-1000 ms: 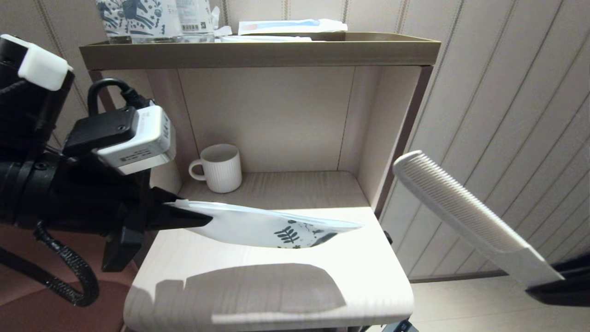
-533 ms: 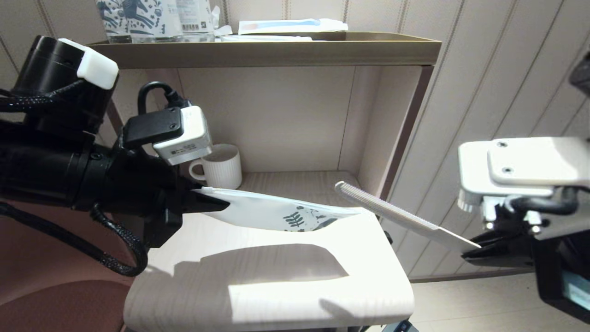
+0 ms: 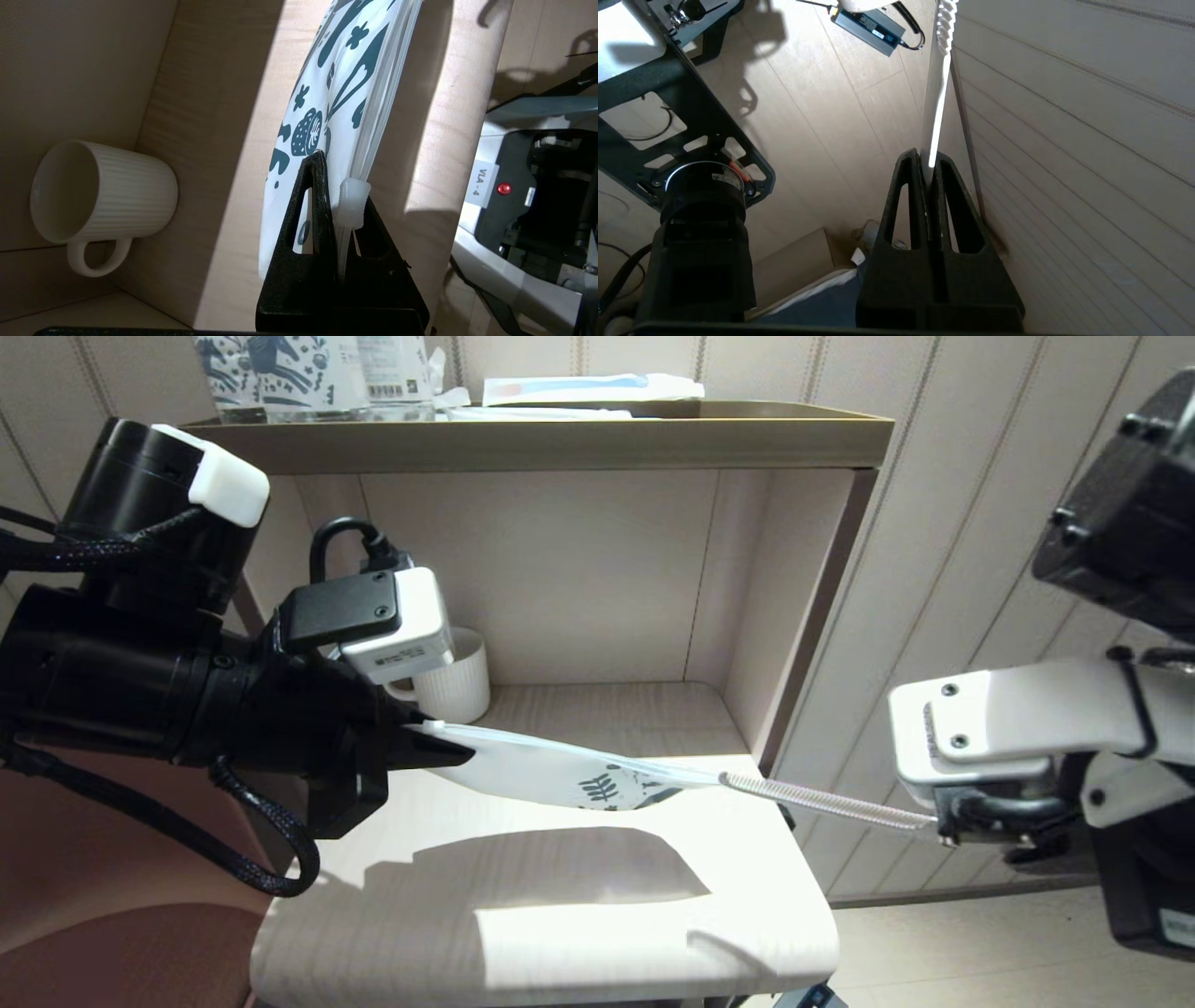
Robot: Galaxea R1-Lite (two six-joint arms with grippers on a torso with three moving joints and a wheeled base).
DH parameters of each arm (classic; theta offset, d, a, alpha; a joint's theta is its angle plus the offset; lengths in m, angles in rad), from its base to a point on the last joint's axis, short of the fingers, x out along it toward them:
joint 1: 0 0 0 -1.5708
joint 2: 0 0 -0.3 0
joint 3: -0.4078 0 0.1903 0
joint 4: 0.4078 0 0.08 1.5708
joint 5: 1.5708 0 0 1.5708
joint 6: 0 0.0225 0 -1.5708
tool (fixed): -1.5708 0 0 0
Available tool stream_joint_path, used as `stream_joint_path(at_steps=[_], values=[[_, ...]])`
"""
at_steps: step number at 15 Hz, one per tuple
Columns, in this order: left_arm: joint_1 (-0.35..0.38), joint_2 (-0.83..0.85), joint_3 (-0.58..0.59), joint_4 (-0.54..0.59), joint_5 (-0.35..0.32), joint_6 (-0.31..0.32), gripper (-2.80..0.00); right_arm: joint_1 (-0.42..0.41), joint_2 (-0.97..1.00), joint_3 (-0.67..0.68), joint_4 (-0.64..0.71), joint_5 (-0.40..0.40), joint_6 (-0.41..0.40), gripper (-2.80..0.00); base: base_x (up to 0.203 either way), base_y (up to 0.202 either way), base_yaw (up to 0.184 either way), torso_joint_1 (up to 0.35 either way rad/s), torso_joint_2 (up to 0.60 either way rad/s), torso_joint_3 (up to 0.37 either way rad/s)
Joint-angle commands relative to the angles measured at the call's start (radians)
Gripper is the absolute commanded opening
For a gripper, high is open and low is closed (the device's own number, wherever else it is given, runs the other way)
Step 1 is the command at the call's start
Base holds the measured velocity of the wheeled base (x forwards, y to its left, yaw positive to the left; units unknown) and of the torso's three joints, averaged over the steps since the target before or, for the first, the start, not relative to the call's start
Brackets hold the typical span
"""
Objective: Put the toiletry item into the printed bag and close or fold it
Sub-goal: Place the comb into the storage bag
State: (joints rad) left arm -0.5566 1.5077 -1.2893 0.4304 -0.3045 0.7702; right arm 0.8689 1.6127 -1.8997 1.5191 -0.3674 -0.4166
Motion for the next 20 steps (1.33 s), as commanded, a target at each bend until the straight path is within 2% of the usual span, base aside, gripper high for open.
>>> stream_joint_path(at_steps=[1, 10, 14, 16, 20], values=[[-0.007, -0.001, 0.002, 0.001, -0.002, 0.004, -2.80, -0.001, 0.073, -0.042, 0.029, -0.004, -0.002, -2.80, 0.000, 0.000, 0.000, 0.000, 0.00, 0.000], [-0.028, 0.003, 0.012, -0.003, -0.005, 0.003, -2.80, -0.008, 0.199, -0.053, -0.037, -0.005, -0.004, -2.80, 0.000, 0.000, 0.000, 0.000, 0.00, 0.000], [-0.062, -0.003, 0.018, -0.029, -0.007, -0.006, -2.80, -0.005, 0.208, -0.054, -0.167, -0.005, -0.006, -2.80, 0.000, 0.000, 0.000, 0.000, 0.00, 0.000], [-0.062, -0.005, 0.033, -0.030, -0.008, -0.008, -2.80, 0.001, 0.200, -0.053, -0.177, -0.010, -0.002, -2.80, 0.000, 0.000, 0.000, 0.000, 0.00, 0.000], [-0.062, -0.009, 0.064, -0.030, -0.005, -0.008, -2.80, 0.006, 0.174, -0.053, -0.185, -0.090, 0.015, -2.80, 0.000, 0.000, 0.000, 0.000, 0.00, 0.000]])
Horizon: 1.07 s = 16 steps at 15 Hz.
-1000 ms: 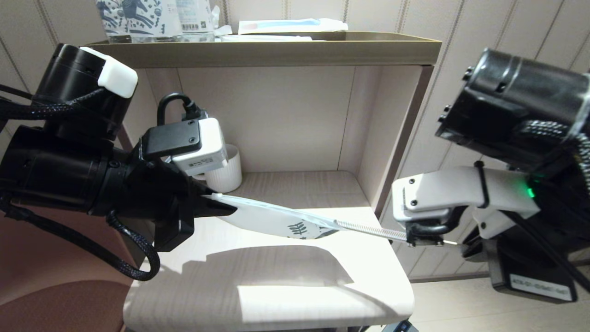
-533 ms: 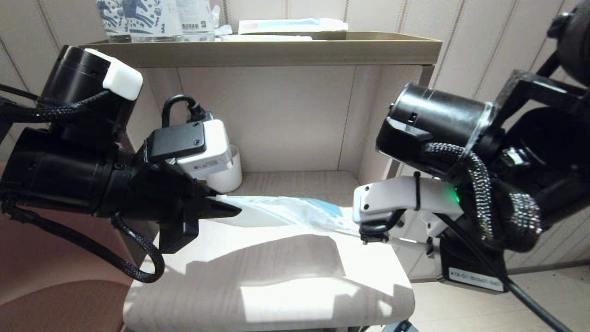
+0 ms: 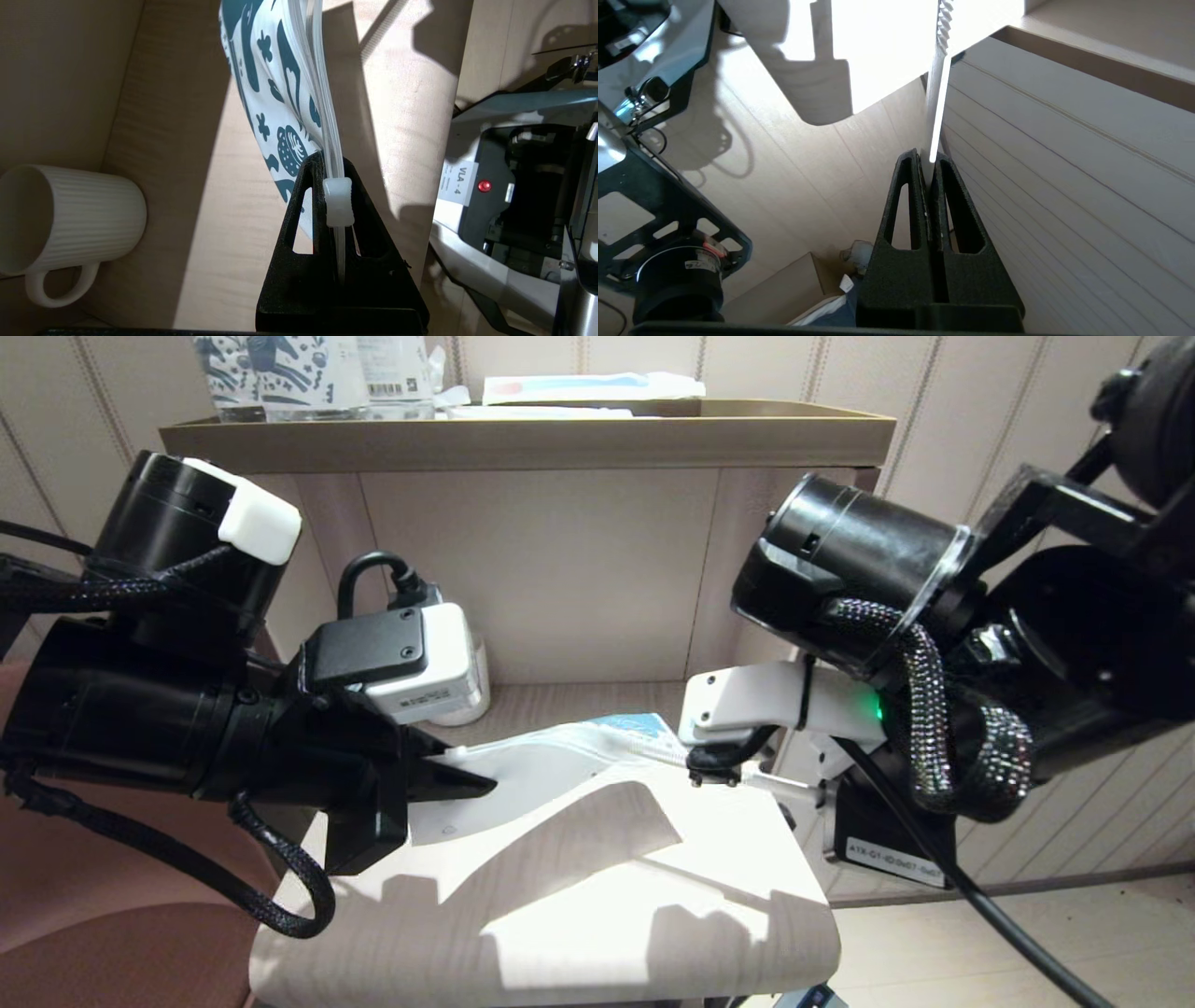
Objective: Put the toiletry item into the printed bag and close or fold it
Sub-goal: Place the comb into the storage bag
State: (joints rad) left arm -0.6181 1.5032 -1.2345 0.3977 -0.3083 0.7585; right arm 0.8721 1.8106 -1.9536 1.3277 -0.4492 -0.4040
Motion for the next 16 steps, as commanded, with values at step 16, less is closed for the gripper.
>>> stream_joint_path(at_steps=[16], values=[[-0.112, -0.057, 0.162, -0.206, -0.006, 0.048, -2.80, 0.038, -0.088, 0.001, 0.103, -0.070, -0.016, -2.80, 0.000, 0.000, 0.000, 0.000, 0.00, 0.000]])
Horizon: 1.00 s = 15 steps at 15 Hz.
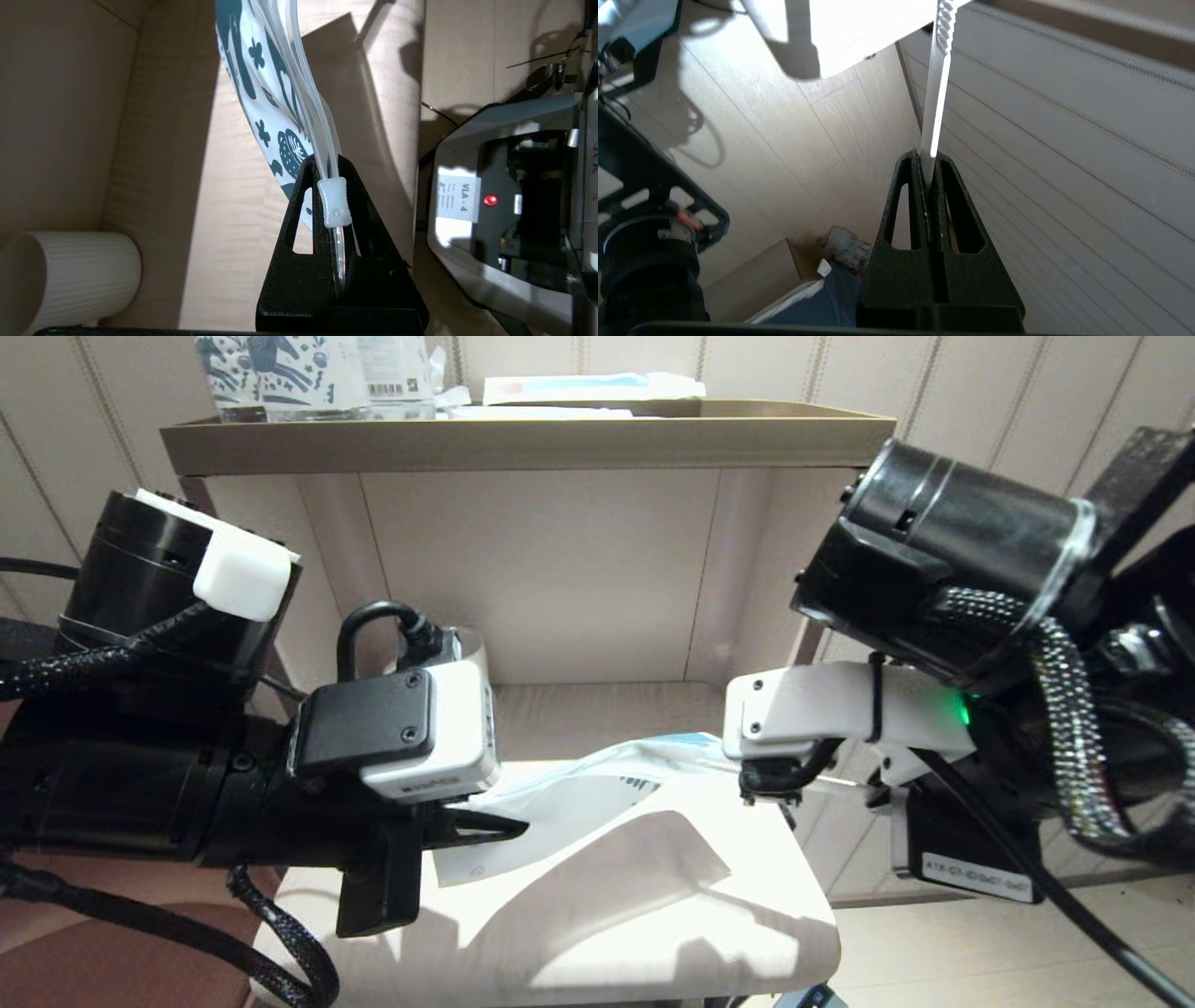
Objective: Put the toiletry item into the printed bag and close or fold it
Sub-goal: Place the comb into the storage bag
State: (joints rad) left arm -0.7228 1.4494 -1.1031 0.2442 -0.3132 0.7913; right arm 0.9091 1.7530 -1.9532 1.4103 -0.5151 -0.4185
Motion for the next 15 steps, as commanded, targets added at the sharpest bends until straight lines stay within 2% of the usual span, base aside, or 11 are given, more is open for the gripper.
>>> stream_joint_path(at_steps=[1, 3, 6, 9, 12, 15], values=[[-0.008, 0.002, 0.060, -0.130, -0.001, 0.039, -2.80, 0.001, -0.045, 0.000, 0.041, -0.005, -0.002, -2.80, 0.000, 0.000, 0.000, 0.000, 0.00, 0.000], [-0.009, 0.008, 0.116, -0.242, 0.006, 0.092, -2.80, 0.001, -0.050, 0.000, 0.056, -0.005, 0.000, -2.80, 0.000, 0.000, 0.000, 0.000, 0.00, 0.000], [-0.009, -0.025, 0.142, -0.266, 0.025, 0.155, -2.80, 0.011, -0.050, 0.000, 0.058, -0.006, 0.000, -2.80, 0.000, 0.000, 0.000, 0.000, 0.00, 0.000], [-0.023, -0.026, 0.152, -0.315, 0.119, 0.245, -2.80, 0.039, -0.052, -0.001, 0.085, -0.039, 0.000, -2.80, 0.000, 0.000, 0.000, 0.000, 0.00, 0.000], [-0.073, -0.017, 0.187, -0.418, 0.214, 0.267, -2.80, 0.054, -0.062, -0.001, 0.093, -0.053, 0.001, -2.80, 0.000, 0.000, 0.000, 0.000, 0.00, 0.000], [-0.119, -0.015, 0.182, -0.429, 0.284, 0.281, -2.80, 0.060, -0.063, -0.001, 0.091, -0.092, 0.003, -2.80, 0.000, 0.000, 0.000, 0.000, 0.00, 0.000]])
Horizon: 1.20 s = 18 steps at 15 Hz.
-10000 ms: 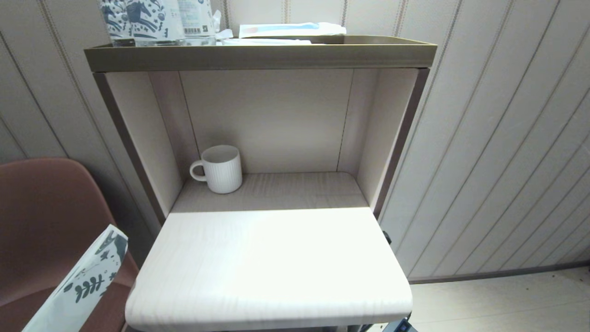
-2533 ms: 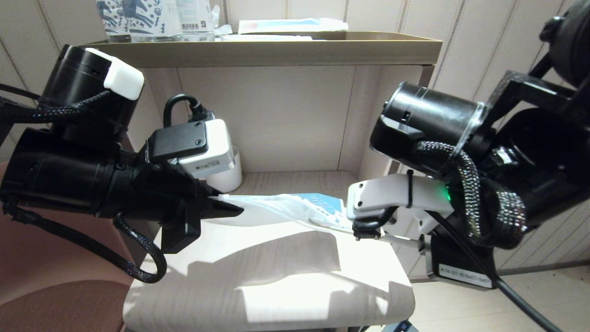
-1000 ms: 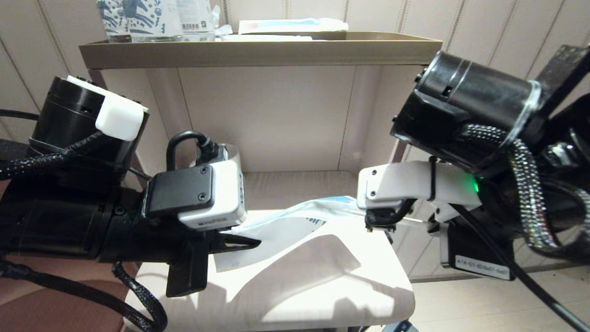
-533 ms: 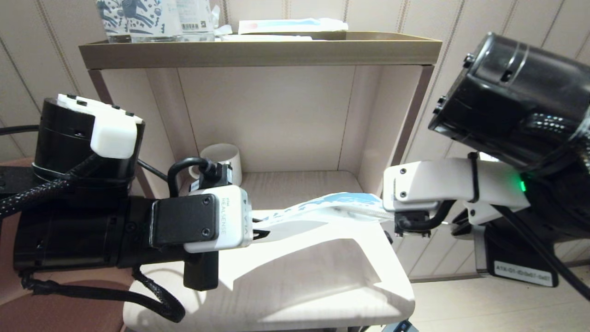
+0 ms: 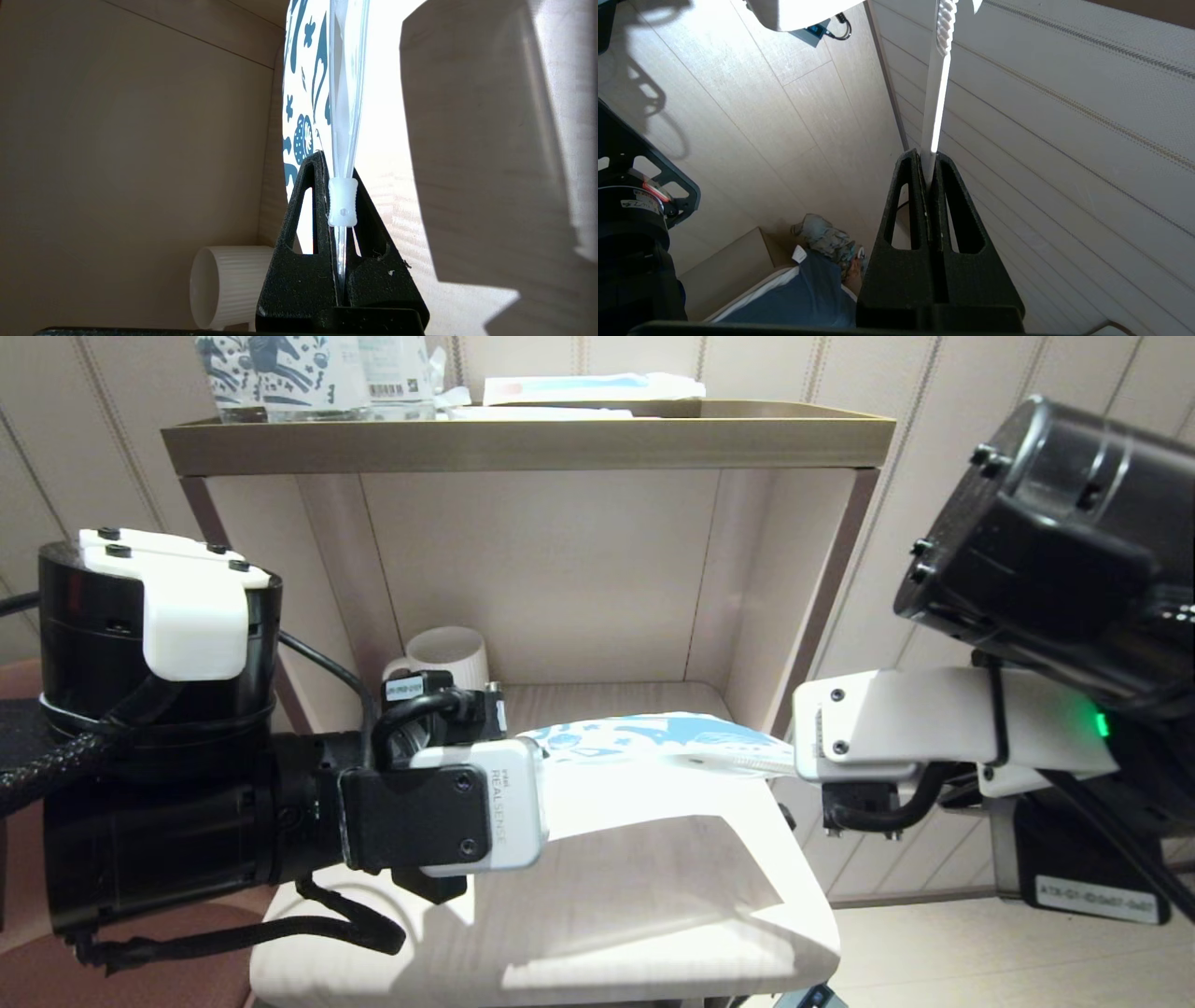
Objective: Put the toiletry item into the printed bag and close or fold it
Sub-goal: Place the comb into the storage bag
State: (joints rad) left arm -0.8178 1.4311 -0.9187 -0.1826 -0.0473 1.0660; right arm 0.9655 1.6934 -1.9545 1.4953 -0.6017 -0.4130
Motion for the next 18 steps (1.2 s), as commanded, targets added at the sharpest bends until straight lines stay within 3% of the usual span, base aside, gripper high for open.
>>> stream_joint_path(at_steps=[1, 4, 11, 18], values=[[-0.039, 0.006, -0.005, -0.003, 0.031, 0.007, -2.80, 0.005, 0.000, 0.000, 0.003, -0.006, -0.003, -2.80, 0.000, 0.000, 0.000, 0.000, 0.00, 0.000], [-0.095, 0.016, -0.008, -0.006, 0.068, 0.006, -2.80, 0.021, 0.008, 0.000, -0.002, -0.009, -0.003, -2.80, 0.000, 0.000, 0.000, 0.000, 0.00, 0.000], [-0.099, 0.006, 0.000, -0.011, 0.060, -0.006, -2.80, 0.040, 0.040, 0.000, -0.060, -0.012, -0.004, -2.80, 0.000, 0.000, 0.000, 0.000, 0.00, 0.000], [-0.156, 0.002, 0.010, -0.012, 0.060, -0.025, -2.80, 0.041, 0.063, -0.006, -0.118, -0.044, -0.006, -2.80, 0.000, 0.000, 0.000, 0.000, 0.00, 0.000]])
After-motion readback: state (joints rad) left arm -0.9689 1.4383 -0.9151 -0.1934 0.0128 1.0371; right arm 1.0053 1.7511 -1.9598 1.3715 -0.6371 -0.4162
